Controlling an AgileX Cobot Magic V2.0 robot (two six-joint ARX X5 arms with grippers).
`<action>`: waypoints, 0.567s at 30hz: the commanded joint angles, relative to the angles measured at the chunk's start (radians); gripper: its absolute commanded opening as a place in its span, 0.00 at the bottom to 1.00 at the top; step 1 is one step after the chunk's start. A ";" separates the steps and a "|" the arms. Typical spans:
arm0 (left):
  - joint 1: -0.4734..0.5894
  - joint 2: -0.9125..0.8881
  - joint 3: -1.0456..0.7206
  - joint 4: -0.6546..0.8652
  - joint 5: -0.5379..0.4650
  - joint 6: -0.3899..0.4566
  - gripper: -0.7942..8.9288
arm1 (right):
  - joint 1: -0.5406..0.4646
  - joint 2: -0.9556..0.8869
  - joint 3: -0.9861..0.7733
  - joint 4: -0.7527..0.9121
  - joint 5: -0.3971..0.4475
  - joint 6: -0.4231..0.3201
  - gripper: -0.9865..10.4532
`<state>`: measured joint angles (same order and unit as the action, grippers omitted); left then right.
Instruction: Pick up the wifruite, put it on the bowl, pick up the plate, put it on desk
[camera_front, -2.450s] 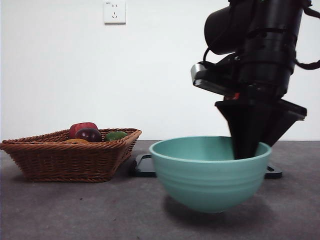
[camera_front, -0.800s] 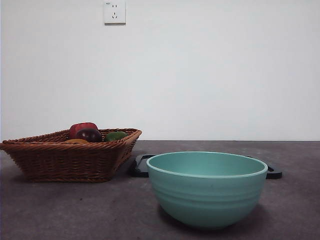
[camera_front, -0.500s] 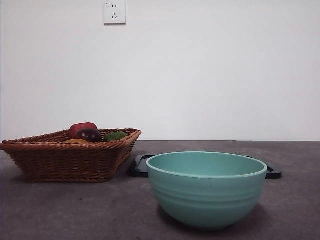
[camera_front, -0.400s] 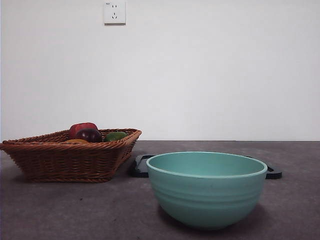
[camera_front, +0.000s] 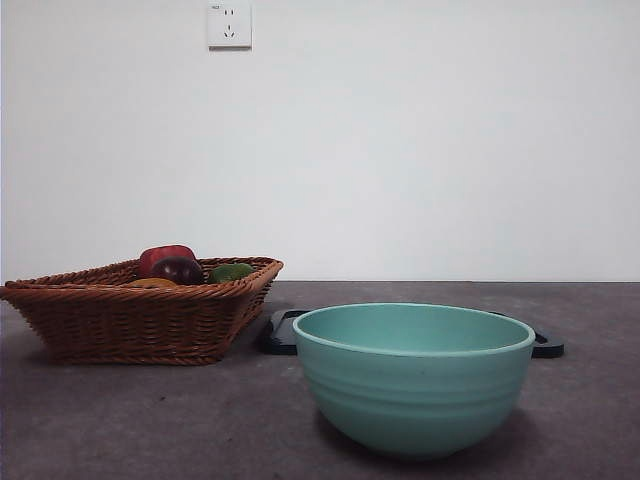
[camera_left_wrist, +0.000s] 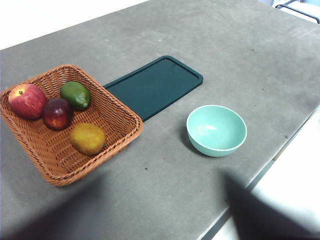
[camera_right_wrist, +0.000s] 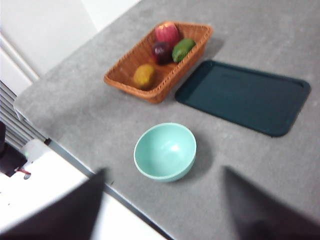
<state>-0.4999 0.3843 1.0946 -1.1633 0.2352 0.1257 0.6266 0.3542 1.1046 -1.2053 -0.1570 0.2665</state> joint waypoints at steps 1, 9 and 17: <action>-0.004 0.000 0.010 0.013 0.002 0.009 0.10 | 0.006 0.002 0.016 0.008 0.002 0.010 0.10; -0.004 0.000 0.010 0.011 0.002 0.004 0.10 | 0.006 0.002 0.016 0.008 0.001 0.010 0.10; -0.004 0.000 0.009 0.013 0.002 0.004 0.10 | 0.006 0.002 0.016 0.008 0.002 0.010 0.10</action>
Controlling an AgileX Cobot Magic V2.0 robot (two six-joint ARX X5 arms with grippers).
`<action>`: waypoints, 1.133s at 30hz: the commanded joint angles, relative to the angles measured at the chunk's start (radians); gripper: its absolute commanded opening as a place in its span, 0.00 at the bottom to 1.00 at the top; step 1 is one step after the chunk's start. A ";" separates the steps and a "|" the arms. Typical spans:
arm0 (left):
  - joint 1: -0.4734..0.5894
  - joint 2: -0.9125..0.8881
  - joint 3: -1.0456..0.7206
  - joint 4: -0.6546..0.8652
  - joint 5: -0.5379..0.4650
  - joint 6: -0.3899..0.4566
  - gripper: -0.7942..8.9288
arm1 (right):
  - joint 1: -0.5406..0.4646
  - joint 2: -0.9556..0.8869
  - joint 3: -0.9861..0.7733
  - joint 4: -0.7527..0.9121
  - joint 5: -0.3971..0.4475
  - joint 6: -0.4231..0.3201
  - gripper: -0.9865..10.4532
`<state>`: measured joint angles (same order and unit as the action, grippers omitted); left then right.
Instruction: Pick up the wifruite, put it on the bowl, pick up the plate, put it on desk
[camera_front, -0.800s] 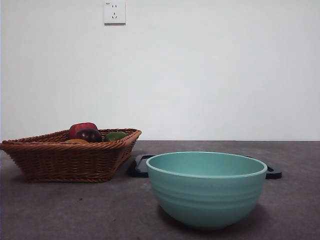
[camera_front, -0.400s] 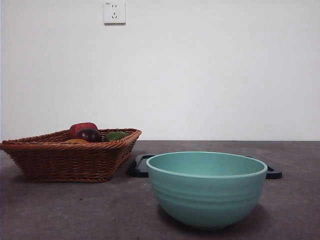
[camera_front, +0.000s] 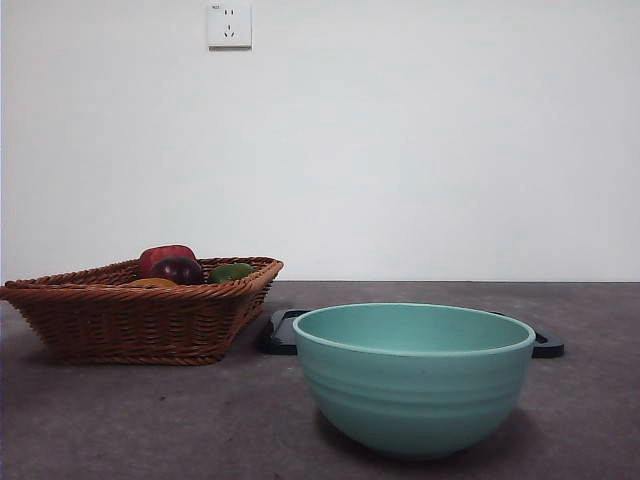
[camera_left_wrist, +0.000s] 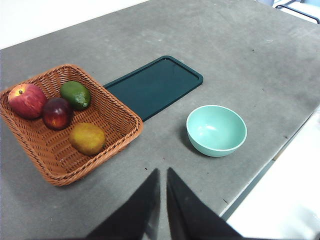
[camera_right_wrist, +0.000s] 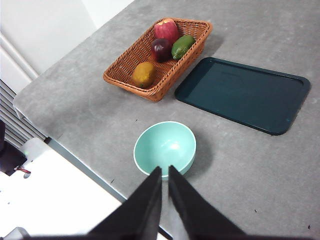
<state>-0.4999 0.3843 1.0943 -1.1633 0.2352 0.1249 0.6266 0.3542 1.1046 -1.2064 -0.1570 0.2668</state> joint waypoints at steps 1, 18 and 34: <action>-0.004 0.000 0.009 0.010 0.002 0.005 0.10 | 0.006 0.002 0.016 0.009 0.002 0.010 0.10; 0.408 -0.156 -0.535 0.792 -0.015 -0.251 0.10 | 0.006 0.002 0.016 0.009 0.002 0.010 0.10; 0.470 -0.317 -1.082 1.127 -0.241 -0.316 0.10 | 0.006 0.002 0.016 0.009 0.001 0.010 0.10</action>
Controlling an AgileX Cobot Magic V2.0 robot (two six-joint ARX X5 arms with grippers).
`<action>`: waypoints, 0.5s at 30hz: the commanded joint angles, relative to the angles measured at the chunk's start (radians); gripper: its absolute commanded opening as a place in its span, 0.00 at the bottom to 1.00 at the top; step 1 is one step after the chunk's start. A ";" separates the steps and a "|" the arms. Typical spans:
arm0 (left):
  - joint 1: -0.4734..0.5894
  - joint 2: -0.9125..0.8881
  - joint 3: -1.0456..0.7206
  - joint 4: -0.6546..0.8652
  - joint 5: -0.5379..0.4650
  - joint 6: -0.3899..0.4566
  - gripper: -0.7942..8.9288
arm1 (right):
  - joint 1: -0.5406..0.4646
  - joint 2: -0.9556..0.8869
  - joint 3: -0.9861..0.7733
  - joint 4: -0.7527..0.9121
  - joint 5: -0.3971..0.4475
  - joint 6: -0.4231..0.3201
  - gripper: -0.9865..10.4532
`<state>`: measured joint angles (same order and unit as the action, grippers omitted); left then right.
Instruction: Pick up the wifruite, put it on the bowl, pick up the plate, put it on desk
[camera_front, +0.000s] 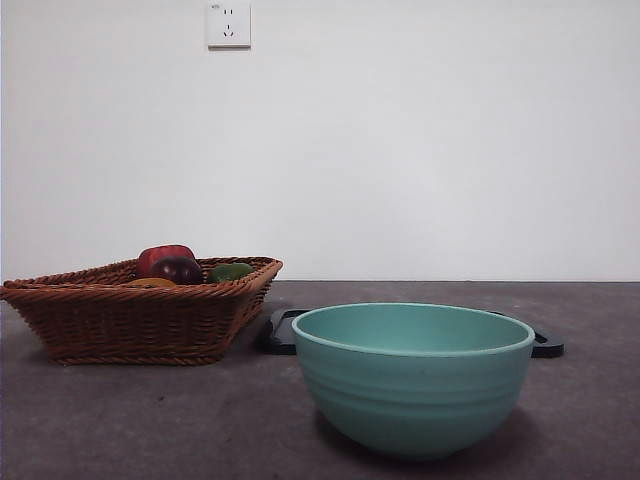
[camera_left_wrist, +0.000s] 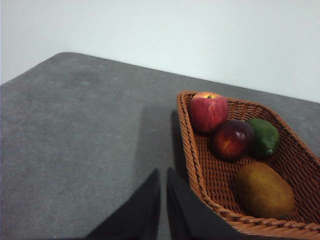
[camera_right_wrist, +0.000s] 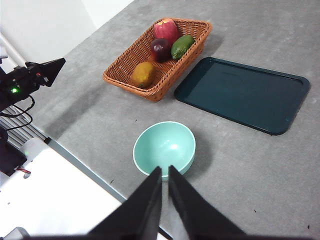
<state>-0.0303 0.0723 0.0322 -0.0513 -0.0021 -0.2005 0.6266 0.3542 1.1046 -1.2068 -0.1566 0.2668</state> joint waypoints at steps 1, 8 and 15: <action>0.000 -0.008 -0.021 -0.006 -0.004 0.014 0.10 | 0.006 0.002 0.016 0.009 0.001 0.010 0.10; 0.000 -0.009 -0.021 -0.045 -0.003 0.087 0.10 | 0.006 0.002 0.016 0.009 0.001 0.009 0.10; 0.000 -0.009 -0.021 -0.034 -0.003 0.087 0.10 | 0.006 0.002 0.016 0.009 0.001 0.009 0.10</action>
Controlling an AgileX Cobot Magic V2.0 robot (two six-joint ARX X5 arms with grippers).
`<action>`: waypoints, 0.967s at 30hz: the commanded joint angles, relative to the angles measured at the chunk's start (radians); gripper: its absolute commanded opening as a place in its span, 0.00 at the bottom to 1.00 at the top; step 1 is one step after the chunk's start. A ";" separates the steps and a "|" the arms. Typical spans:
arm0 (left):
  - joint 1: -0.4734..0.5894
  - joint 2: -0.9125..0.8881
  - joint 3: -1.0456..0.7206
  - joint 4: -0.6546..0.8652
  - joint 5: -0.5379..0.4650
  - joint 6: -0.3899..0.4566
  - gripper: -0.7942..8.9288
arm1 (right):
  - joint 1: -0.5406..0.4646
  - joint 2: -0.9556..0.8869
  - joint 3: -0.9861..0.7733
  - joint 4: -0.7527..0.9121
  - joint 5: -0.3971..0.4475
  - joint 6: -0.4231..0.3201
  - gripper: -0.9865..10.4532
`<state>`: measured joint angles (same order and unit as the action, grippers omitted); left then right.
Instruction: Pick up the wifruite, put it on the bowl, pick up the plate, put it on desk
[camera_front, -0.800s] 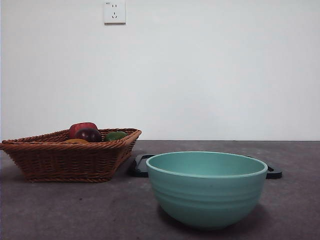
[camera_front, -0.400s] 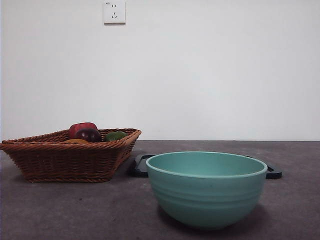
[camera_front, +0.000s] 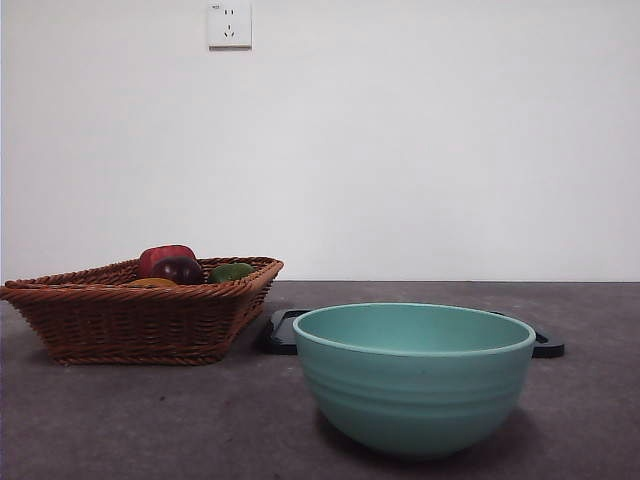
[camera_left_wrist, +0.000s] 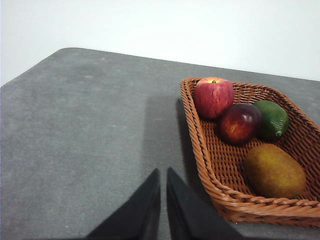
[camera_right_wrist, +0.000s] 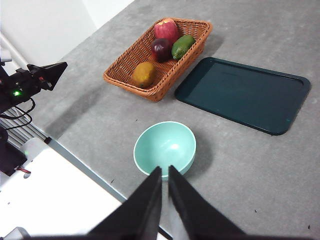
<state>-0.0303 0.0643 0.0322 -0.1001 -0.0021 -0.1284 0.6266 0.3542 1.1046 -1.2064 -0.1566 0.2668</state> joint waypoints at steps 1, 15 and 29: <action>0.000 -0.001 -0.021 0.015 -0.003 0.014 0.10 | 0.006 0.002 0.016 0.009 0.001 0.009 0.10; 0.000 -0.001 -0.021 0.015 -0.003 0.015 0.10 | 0.002 0.002 0.014 0.014 0.002 0.009 0.10; 0.000 -0.001 -0.021 0.015 -0.003 0.015 0.10 | -0.478 -0.202 -0.517 0.637 0.042 -0.237 0.10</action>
<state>-0.0303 0.0643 0.0322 -0.1001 -0.0021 -0.1211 0.1677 0.1635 0.6254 -0.6144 -0.1131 0.0479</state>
